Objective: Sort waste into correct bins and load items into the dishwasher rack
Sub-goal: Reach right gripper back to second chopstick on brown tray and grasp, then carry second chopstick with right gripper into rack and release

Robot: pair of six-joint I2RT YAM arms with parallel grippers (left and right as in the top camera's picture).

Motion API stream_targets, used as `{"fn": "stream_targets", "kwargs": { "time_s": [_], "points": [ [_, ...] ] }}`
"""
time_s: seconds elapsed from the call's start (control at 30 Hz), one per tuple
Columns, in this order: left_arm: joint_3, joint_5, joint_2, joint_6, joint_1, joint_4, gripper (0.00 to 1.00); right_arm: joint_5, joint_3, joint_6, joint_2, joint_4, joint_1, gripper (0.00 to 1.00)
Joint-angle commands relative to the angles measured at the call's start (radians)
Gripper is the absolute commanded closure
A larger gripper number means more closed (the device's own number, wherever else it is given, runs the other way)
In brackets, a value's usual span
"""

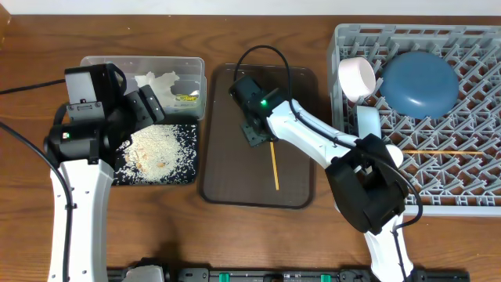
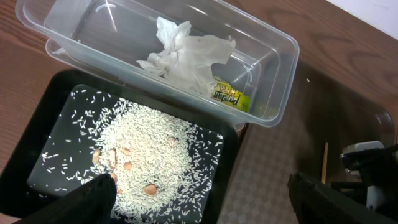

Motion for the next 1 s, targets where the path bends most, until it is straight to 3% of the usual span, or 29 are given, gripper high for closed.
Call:
{"fn": "stream_targets", "kwargs": {
  "time_s": [0.0,0.3,0.5,0.7,0.97],
  "points": [
    [0.015,-0.008,0.005,0.001,0.003,-0.002,0.09,0.050,0.003,0.003,0.002,-0.006,-0.005,0.46],
    [0.015,-0.009,0.005,0.001,0.003,-0.002,0.09,0.042,-0.014,0.039,0.018,-0.059,-0.017,0.49],
    [0.015,-0.008,0.005,0.001,0.003,-0.002,0.09,0.006,-0.016,0.051,0.037,-0.115,-0.017,0.66],
    [0.015,-0.009,0.005,0.001,0.003,-0.002,0.09,-0.028,-0.016,0.092,0.037,-0.188,-0.017,0.74],
    [0.015,-0.008,0.005,0.001,0.003,-0.002,0.09,-0.061,-0.025,0.092,0.038,-0.219,-0.021,0.94]
  ]
}}
